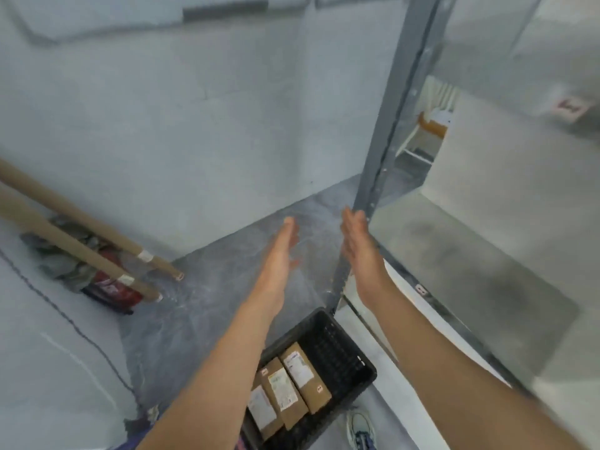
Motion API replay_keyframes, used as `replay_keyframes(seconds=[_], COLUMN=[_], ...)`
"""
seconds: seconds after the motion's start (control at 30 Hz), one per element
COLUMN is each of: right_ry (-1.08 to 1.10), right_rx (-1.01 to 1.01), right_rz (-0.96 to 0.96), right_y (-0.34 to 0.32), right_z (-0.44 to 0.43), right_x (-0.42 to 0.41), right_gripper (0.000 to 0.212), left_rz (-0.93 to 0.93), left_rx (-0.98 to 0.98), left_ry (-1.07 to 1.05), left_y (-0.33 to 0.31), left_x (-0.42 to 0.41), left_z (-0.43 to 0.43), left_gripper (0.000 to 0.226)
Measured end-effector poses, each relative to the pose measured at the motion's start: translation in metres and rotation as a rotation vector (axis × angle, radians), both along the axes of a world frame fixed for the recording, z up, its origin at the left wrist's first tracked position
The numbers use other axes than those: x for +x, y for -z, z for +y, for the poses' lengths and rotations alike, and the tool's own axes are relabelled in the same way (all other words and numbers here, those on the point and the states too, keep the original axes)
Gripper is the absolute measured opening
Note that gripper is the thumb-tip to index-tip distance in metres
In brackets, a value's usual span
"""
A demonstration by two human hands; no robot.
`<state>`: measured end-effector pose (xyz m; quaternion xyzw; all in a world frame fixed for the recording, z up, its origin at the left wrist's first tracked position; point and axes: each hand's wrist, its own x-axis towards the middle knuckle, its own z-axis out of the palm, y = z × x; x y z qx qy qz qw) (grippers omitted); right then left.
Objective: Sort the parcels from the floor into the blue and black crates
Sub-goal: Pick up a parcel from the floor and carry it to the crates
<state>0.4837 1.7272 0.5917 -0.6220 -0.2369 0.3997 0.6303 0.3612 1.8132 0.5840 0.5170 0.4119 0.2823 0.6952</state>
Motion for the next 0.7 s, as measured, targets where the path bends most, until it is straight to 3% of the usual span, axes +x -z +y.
replay_keyframes(seconds=[0.13, 0.17, 0.23, 0.3, 0.47, 0.6, 0.7], right_ry=[0.141, 0.185, 0.28, 0.354, 0.567, 0.713, 0.848], right_rx=[0.073, 0.069, 0.063, 0.078, 0.097, 0.09, 0.083], right_rz=[-0.059, -0.088, -0.141, -0.173, -0.212, -0.242, -0.253], right_y=[-0.055, -0.065, -0.083, -0.097, -0.118, -0.121, -0.122], right_z=[-0.047, -0.062, -0.093, -0.124, -0.21, -0.286, -0.352], right_x=[-0.012, -0.014, -0.019, -0.021, -0.021, -0.028, -0.045], right_gripper=[0.036, 0.042, 0.076, 0.089, 0.082, 0.091, 0.083], left_rz=[-0.074, -0.096, -0.126, -0.143, -0.154, -0.164, -0.166], left_rx=[0.053, 0.065, 0.07, 0.081, 0.118, 0.121, 0.091], left_ry=[0.177, 0.223, 0.319, 0.411, 0.649, 0.792, 0.895], left_y=[-0.047, -0.056, -0.073, -0.086, -0.103, -0.112, -0.115], left_x=[0.011, 0.015, 0.023, 0.032, 0.056, 0.075, 0.077], left_z=[-0.027, -0.035, -0.055, -0.079, -0.152, -0.225, -0.289], left_gripper=[0.054, 0.048, 0.039, 0.046, 0.047, 0.045, 0.042])
